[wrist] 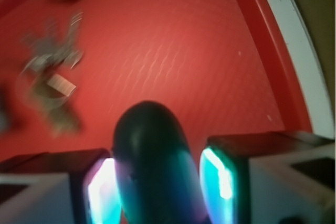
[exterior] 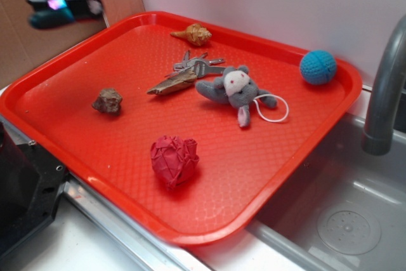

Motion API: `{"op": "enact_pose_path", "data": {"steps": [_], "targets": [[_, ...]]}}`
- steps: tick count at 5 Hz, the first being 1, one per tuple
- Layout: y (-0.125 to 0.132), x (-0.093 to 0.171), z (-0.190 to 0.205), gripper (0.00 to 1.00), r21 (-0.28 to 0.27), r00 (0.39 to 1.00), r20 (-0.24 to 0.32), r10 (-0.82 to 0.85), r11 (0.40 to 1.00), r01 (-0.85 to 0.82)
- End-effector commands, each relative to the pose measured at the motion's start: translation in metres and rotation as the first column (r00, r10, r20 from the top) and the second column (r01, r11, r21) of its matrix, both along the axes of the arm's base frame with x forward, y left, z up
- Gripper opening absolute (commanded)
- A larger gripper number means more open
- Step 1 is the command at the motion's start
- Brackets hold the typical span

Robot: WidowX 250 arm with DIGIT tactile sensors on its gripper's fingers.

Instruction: Grab the plastic pickle.

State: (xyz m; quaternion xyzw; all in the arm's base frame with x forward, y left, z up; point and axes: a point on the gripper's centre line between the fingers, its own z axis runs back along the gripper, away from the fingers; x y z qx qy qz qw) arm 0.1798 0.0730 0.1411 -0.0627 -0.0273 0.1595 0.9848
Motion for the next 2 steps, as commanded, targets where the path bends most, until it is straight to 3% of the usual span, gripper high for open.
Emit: {"op": "enact_pose_path", "data": {"steps": [1, 2], "targets": [[-0.0119, -0.0098, 0.0981, 0.00, -0.005, 0.979, 0.099, -0.178, 0.984, 0.179], [-0.0145, -0.0126, 0.0968, 0.00, -0.024, 0.980, 0.038, -0.195, 0.980, 0.196]]}}
